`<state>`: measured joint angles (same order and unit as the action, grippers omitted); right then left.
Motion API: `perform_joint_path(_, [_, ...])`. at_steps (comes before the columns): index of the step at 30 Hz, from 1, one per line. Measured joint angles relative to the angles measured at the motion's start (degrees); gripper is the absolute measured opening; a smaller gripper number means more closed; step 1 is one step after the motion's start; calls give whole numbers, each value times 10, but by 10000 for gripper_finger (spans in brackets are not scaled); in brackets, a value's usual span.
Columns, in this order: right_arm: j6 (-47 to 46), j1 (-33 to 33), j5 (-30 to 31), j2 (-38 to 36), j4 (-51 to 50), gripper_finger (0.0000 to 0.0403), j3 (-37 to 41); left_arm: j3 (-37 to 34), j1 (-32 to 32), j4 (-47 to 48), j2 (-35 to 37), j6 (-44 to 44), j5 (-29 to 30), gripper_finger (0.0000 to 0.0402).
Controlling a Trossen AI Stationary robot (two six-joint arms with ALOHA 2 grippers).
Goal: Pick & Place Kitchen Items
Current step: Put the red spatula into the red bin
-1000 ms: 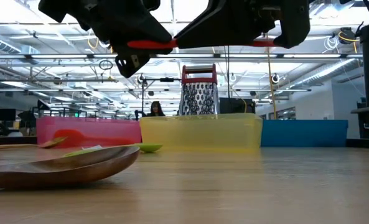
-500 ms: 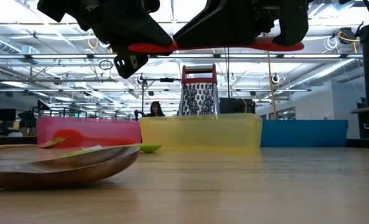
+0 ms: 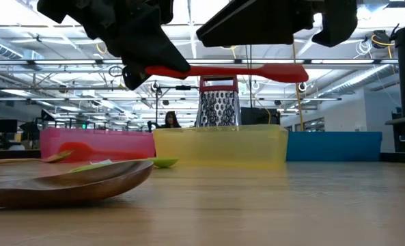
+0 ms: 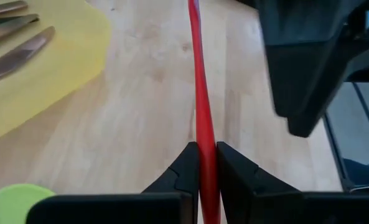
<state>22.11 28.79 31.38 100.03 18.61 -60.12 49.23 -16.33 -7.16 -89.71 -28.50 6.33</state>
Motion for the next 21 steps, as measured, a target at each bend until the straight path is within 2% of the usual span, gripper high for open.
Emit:
perform_joint_path(10, [-3,21,17,0,-1,132,0,0,33,4,7,10,3,38])
perform_joint_path(15, [-4,21,17,0,-3,130,0,0,52,27,37,13,4,41])
perform_joint_path(21, [-4,21,17,0,-9,130,0,1,72,134,99,30,61,37])
